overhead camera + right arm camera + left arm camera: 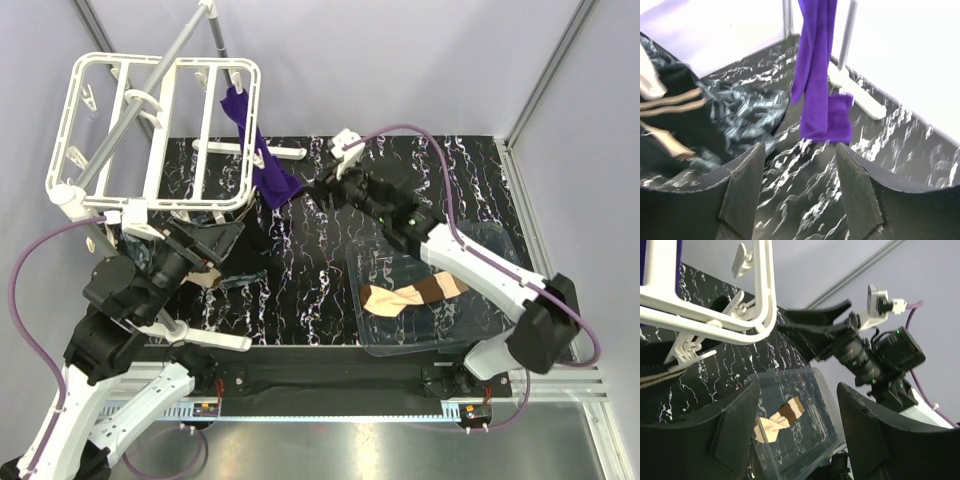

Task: Clip the socks to the hanger
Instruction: Adjust the hanger on the clothesline.

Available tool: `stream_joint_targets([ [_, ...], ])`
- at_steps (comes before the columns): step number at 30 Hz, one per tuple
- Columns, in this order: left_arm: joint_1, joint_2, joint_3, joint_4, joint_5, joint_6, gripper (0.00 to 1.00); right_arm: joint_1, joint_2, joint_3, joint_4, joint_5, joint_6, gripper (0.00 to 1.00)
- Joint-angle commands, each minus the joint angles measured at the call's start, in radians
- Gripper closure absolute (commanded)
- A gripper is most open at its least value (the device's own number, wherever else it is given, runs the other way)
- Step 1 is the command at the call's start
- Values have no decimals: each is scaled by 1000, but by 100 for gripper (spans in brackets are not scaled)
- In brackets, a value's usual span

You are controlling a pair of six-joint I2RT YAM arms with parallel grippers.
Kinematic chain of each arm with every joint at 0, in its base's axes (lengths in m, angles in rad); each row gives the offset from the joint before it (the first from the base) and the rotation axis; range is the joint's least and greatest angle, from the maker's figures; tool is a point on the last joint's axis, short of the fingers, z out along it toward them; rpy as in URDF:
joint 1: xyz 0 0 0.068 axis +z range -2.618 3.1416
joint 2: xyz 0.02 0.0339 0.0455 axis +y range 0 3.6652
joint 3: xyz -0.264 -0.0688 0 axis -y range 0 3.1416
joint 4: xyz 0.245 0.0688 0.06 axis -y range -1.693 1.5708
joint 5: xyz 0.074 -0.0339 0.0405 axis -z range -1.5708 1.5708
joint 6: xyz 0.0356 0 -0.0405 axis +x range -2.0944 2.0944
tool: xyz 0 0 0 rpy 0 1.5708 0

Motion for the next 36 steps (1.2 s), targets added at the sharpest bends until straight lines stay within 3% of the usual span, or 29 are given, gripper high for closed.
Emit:
stream_joint_targets([
  [1,-3,9,-15,71,21,-4,34,-13,112,143,78,-175,-188,35],
  [6,-4,41,-26,17,-91,36,38,-31,259,351,63,-263,-229,36],
  [10,-3,64,-8,-3,-108,86,39,-97,365,579,-45,-118,4,29],
  [12,-3,55,-3,-21,-127,95,39,-129,381,670,-85,-120,133,26],
  [17,-3,12,-22,-29,-180,129,39,-154,448,859,-259,-4,282,13],
  [22,-3,-39,-64,0,-162,106,38,-208,642,1163,-276,-307,495,11],
  [24,-4,-36,-60,17,-142,103,37,-208,704,1296,-270,-356,583,10],
  [27,-4,-27,-43,41,-81,100,35,-208,784,1369,-233,-390,673,9],
  [36,-3,-27,-9,83,-2,71,34,-205,871,1355,-59,-482,867,13],
])
